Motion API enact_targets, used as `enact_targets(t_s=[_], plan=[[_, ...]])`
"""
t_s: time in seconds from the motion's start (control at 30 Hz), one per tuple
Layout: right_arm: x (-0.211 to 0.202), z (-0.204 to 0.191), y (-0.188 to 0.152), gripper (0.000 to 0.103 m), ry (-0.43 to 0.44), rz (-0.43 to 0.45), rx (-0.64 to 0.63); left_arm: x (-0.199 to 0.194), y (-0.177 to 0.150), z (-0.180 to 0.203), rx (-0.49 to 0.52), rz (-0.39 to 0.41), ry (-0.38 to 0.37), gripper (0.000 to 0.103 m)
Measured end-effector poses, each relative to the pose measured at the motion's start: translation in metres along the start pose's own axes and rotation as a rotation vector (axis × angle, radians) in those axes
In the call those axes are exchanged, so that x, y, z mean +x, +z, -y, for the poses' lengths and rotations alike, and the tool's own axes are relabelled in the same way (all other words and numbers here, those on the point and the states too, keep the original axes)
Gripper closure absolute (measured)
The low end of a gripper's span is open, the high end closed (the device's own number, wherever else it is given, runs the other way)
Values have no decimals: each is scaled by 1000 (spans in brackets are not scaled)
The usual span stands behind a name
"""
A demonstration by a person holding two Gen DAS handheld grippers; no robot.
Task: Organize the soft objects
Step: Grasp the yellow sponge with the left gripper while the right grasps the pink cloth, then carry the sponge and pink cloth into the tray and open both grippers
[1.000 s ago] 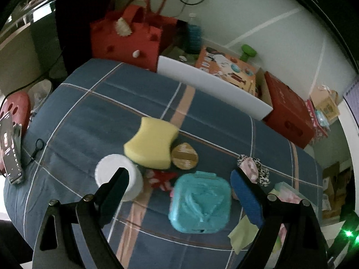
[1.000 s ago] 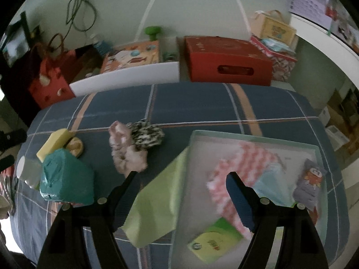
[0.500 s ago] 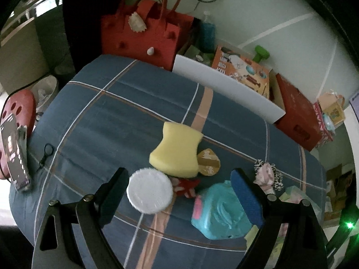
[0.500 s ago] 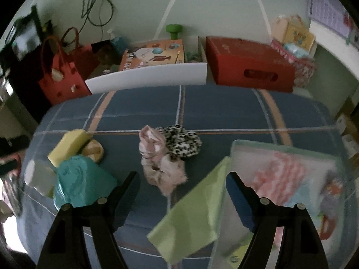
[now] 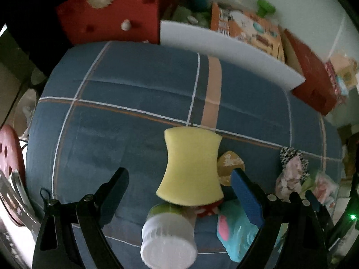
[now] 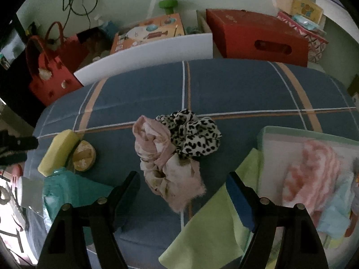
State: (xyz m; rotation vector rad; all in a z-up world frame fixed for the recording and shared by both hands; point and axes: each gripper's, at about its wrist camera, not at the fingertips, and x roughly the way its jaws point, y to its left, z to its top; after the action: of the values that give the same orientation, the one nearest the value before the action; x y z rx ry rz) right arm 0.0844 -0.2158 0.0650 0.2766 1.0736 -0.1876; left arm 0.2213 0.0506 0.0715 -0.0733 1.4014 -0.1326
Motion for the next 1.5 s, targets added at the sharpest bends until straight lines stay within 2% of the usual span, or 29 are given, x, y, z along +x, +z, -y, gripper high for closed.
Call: enact_targets(t_s=[0.1, 0.23, 0.37, 0.43, 0.5, 0.53, 0.57, 0.6, 0.63, 0.87, 1.0, 1.17, 1.33, 1.5], plan=[[7, -1, -2, 24, -2, -18, -9, 18, 9, 6, 12, -67, -2, 11], [12, -3, -4, 31, 12, -29, -19, 40, 17, 16, 57, -136, 53, 11], [15, -4, -6, 55, 41, -41, -24, 55, 21, 19, 52, -198, 61, 11], [14, -5, -5, 61, 48, -34, -27, 57, 22, 18, 41, -201, 64, 11], [12, -5, -5, 73, 63, -25, -27, 57, 22, 17, 33, -197, 61, 11], [11, -6, -4, 74, 68, -22, -25, 57, 22, 17, 29, -196, 58, 16], [10, -4, -4, 76, 75, -19, -21, 56, 22, 16, 24, -197, 55, 28], [9, -3, -4, 83, 81, -17, -18, 56, 22, 15, 19, -200, 57, 35], [8, -2, -4, 85, 88, -16, -13, 57, 21, 14, 11, -205, 56, 42], [-7, 3, -1, 90, 145, 21, 5, 49, 18, 6, -22, -184, 38, 43], [-24, 4, 3, 91, 184, 68, 8, 26, 14, 5, -38, -129, 13, 44], [-58, 11, 5, 91, 220, 142, 17, -14, 7, 20, -12, -50, -16, 44], [-90, 31, 5, 91, 194, 214, 57, -57, -10, 60, 54, 36, -77, 44], [-109, 67, 0, 91, 70, 242, 130, -78, -30, 119, 162, 93, -144, 43]])
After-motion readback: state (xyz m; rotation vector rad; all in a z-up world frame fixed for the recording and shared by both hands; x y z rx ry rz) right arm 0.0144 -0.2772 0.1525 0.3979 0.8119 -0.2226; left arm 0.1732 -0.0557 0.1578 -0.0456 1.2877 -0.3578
